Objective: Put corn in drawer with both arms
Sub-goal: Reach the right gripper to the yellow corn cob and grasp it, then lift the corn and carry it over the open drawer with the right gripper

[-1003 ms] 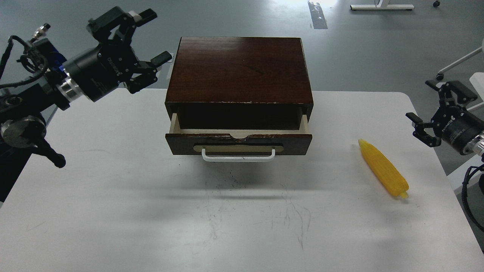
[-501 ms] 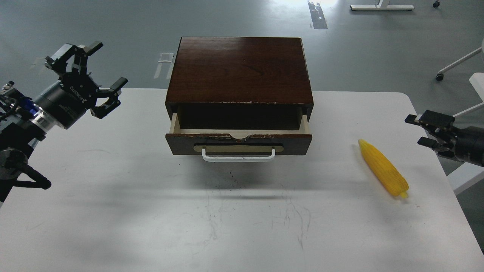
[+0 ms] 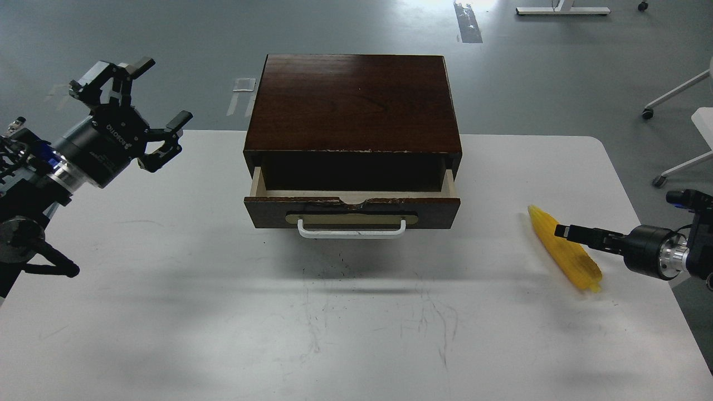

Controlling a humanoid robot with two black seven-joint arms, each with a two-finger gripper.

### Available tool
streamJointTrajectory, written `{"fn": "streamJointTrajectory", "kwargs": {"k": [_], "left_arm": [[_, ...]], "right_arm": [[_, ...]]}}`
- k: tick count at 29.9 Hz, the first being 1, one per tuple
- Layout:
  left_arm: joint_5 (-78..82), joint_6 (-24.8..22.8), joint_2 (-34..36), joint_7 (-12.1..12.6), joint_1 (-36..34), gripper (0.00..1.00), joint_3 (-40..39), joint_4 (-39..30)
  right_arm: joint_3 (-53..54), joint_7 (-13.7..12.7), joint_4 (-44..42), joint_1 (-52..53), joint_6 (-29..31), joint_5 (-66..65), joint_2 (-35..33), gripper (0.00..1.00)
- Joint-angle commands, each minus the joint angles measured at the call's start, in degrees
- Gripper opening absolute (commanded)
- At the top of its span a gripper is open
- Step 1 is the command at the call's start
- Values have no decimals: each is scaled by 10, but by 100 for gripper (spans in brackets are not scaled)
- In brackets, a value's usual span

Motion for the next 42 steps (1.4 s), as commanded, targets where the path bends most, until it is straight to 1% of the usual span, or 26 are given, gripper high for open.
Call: {"fn": "streamJointTrajectory", "kwargs": {"k": [1, 4, 5, 6, 8, 9, 10, 11, 12, 16, 18, 19, 20, 21, 24, 26, 28, 30, 32, 33, 34, 35, 37, 38, 40, 42], "left_arm": [[0, 0, 0, 0, 0, 99, 0, 0], [0, 0, 0, 0, 0, 99, 0, 0], [1, 0, 0, 0, 0, 99, 0, -1], [1, 0, 0, 0, 0, 99, 0, 0], [1, 0, 1, 0, 0, 99, -1, -1], [1, 0, 1, 0, 0, 99, -1, -1], [1, 0, 2, 0, 0, 99, -1, -1], [1, 0, 2, 0, 0, 99, -1, 0], [1, 0, 2, 0, 0, 99, -5, -1], [1, 0, 2, 0, 0, 99, -8, -1], [1, 0, 2, 0, 0, 99, -8, -1], [1, 0, 2, 0, 0, 99, -9, -1], [1, 0, 2, 0, 0, 99, -9, -1], [1, 0, 2, 0, 0, 99, -9, -1], [1, 0, 2, 0, 0, 99, -14, 0], [1, 0, 3, 0, 0, 99, -18, -1], [1, 0, 3, 0, 0, 99, -18, -1], [1, 0, 3, 0, 0, 99, -19, -1], [1, 0, 3, 0, 0, 99, -19, -1], [1, 0, 3, 0, 0, 99, -19, -1], [1, 0, 3, 0, 0, 99, -19, -1], [1, 0, 3, 0, 0, 99, -19, -1], [1, 0, 3, 0, 0, 99, -23, -2], [1, 0, 3, 0, 0, 99, -24, -2], [2, 0, 5, 0, 0, 99, -26, -2], [1, 0, 7, 0, 0, 99, -26, -2]], "right_arm": [[-13, 0, -1, 0, -10, 1, 10, 95], [-16, 0, 1, 0, -10, 0, 10, 87], [-23, 0, 3, 1, -10, 0, 10, 79], [-33, 0, 3, 2, -10, 0, 10, 66], [-37, 0, 3, 2, -10, 0, 10, 54], [-38, 0, 5, 3, -10, 0, 10, 44], [-39, 0, 5, 3, -10, 0, 10, 39], [-39, 0, 7, 3, -10, 0, 10, 30], [-39, 0, 10, 4, -10, -1, 9, 23], [-41, 0, 32, 22, -7, -1, 2, 19], [-41, 0, 48, 34, -7, 0, -6, 15], [-41, 0, 57, 46, -6, 0, -9, 10], [-41, 0, 65, 60, -6, 0, -13, 9], [-41, 0, 65, 60, -6, 0, -13, 9], [-42, 0, 81, 113, -6, 0, -19, 9], [-45, 0, 91, 184, 0, 0, -20, 9], [-58, 0, 92, 226, 6, 0, -15, 9], [-93, 0, 93, 305, 21, 2, 5, 10], [-158, 0, 92, 404, 29, 4, 55, 10], [-175, 0, 92, 426, 29, 5, 70, 10], [-203, 0, 91, 465, 29, 7, 104, 10], [-203, 0, 91, 466, 29, 7, 104, 10], [-241, 0, 90, 519, 28, 7, 174, 11], [-247, 0, 89, 527, 28, 7, 189, 11], [-261, 0, 90, 547, 27, 3, 245, 13], [-271, 0, 91, 554, 25, 0, 271, 13]]}}
